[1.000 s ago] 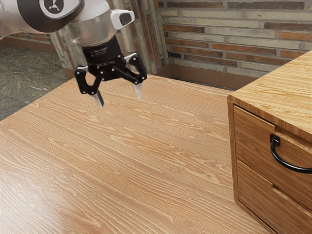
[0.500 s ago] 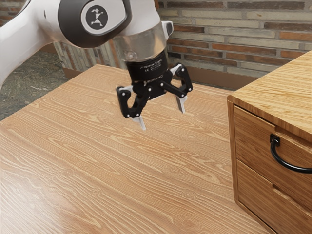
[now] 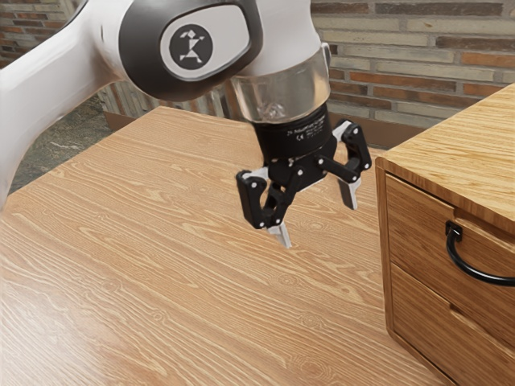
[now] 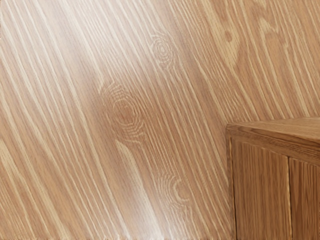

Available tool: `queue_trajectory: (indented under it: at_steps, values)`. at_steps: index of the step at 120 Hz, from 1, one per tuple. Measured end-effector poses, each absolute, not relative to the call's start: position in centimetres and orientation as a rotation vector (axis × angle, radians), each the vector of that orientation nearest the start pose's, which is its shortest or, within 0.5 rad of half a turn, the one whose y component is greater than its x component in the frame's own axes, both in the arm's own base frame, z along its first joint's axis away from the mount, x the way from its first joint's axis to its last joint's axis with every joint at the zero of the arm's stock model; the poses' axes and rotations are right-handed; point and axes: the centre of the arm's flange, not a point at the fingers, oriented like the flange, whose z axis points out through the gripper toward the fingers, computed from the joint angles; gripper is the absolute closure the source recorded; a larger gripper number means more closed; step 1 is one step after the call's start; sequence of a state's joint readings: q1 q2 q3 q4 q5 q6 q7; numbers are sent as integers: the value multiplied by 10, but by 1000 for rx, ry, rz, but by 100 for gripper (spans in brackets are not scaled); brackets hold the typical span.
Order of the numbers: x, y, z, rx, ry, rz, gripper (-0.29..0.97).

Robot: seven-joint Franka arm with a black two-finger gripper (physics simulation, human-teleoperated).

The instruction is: Pull the drawer handle with one arm to open the drawer

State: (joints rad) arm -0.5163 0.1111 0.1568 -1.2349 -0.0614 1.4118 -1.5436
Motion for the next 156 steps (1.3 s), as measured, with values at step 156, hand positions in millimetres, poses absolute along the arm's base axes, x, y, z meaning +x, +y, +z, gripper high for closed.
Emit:
queue_trajectory:
  at_steps: [156]
  values:
    - [502, -345, 701, -2854, -1925, -109, 3]
